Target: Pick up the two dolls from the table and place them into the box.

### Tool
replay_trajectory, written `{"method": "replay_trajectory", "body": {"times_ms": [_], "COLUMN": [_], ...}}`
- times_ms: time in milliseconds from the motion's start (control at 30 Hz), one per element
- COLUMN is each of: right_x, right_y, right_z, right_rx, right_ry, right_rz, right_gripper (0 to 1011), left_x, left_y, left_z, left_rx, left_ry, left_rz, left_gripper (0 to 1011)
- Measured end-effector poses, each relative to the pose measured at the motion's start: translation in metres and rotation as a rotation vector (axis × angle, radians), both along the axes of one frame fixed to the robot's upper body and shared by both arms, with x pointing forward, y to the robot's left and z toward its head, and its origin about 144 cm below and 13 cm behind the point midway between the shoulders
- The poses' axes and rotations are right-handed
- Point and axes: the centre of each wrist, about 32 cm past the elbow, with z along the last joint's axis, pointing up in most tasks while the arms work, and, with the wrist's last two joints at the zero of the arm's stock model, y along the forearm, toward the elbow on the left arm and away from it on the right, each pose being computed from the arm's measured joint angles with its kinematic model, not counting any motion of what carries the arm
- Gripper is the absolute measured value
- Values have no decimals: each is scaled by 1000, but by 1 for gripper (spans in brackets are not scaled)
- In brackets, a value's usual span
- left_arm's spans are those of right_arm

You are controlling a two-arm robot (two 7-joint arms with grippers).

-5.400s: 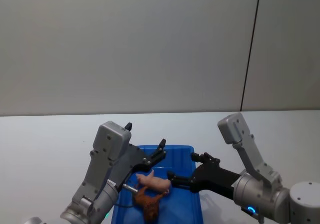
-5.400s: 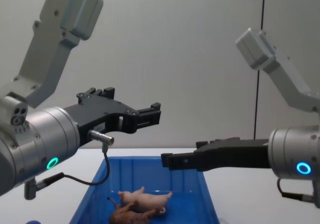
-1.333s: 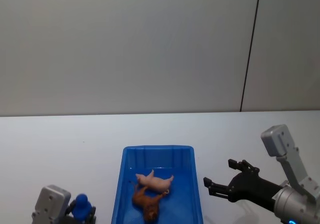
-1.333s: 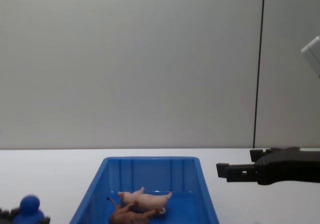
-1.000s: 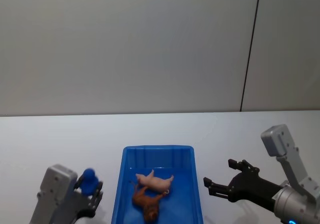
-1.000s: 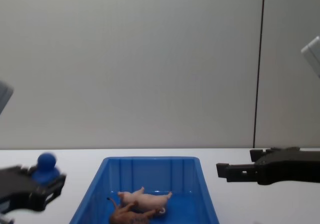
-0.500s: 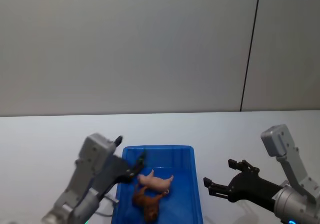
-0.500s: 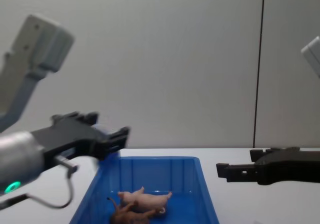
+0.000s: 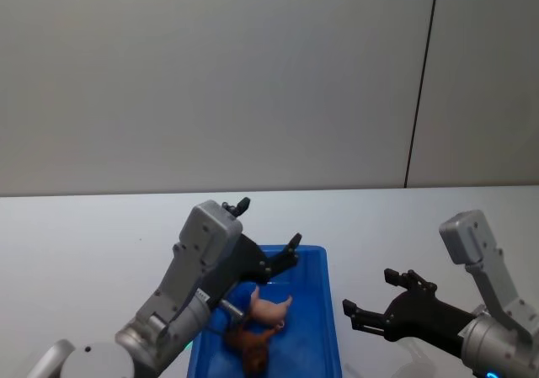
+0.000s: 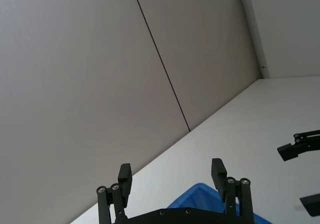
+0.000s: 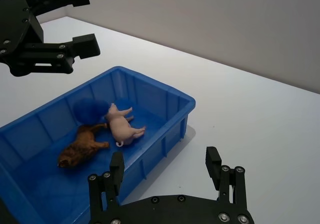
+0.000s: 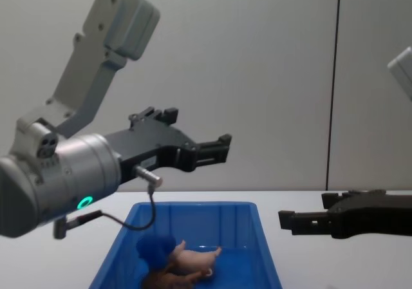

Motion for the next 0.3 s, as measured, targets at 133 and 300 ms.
{"method": "replay_trajectory", "body": {"times_ms": [133,300], "right_x": [0,0], "right_y": [0,0], "right_z": [0,0], "right_rx": [0,0], "right_ry": [0,0], "right_rz": [0,0], "right_gripper": [1003,1003], "left_x": [3,6], "left_y": [-5,-9], "left_z": [2,5], "left_rx": [-2,-4], "left_ry": [-14,-28], "left_rz": [-14,-28], "left_gripper": [1003,1003]}}
